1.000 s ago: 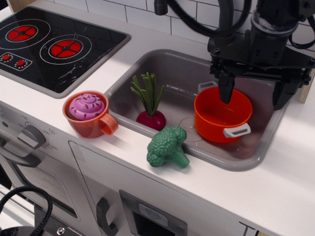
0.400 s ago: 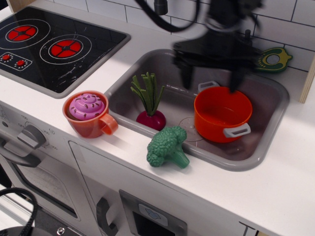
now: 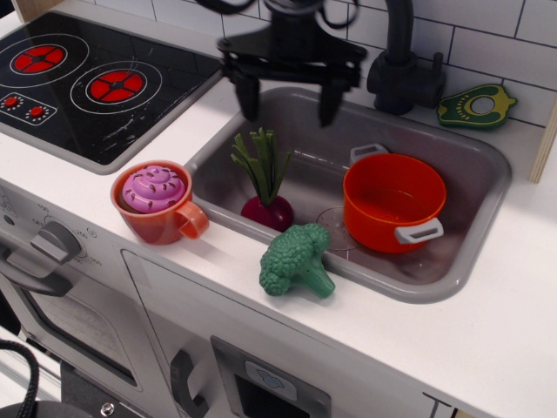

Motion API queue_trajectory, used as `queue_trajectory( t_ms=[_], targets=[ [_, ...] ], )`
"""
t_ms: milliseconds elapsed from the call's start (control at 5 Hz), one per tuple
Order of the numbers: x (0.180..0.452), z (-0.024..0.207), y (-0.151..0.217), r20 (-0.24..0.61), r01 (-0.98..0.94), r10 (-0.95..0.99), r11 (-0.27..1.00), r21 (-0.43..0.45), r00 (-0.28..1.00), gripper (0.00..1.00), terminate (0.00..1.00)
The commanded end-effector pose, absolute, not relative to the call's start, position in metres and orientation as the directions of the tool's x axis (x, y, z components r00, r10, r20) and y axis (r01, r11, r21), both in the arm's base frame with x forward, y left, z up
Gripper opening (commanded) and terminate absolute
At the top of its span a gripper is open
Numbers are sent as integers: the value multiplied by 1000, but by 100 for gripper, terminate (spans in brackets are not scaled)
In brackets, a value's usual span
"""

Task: Put beet in pot sink

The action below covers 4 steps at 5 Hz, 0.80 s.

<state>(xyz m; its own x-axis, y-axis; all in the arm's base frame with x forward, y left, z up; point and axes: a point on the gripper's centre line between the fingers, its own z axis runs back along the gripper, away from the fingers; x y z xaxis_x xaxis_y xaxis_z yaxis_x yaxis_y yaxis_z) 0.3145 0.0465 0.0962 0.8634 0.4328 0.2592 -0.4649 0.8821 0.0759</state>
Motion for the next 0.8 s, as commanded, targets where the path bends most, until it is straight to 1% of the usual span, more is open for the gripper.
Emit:
queue_trajectory(
  t_ms=[0, 200, 400, 600],
  targets=[
    [313, 101, 75, 261, -452, 421, 889, 68, 868, 100, 0],
    [313, 84, 71, 277, -460, 443, 888, -3, 853, 100, 0],
    [317, 67, 71, 285, -485, 457, 874, 30, 842, 100, 0],
    [316, 50, 71, 282, -484, 447, 872, 74, 849, 100, 0]
  ],
)
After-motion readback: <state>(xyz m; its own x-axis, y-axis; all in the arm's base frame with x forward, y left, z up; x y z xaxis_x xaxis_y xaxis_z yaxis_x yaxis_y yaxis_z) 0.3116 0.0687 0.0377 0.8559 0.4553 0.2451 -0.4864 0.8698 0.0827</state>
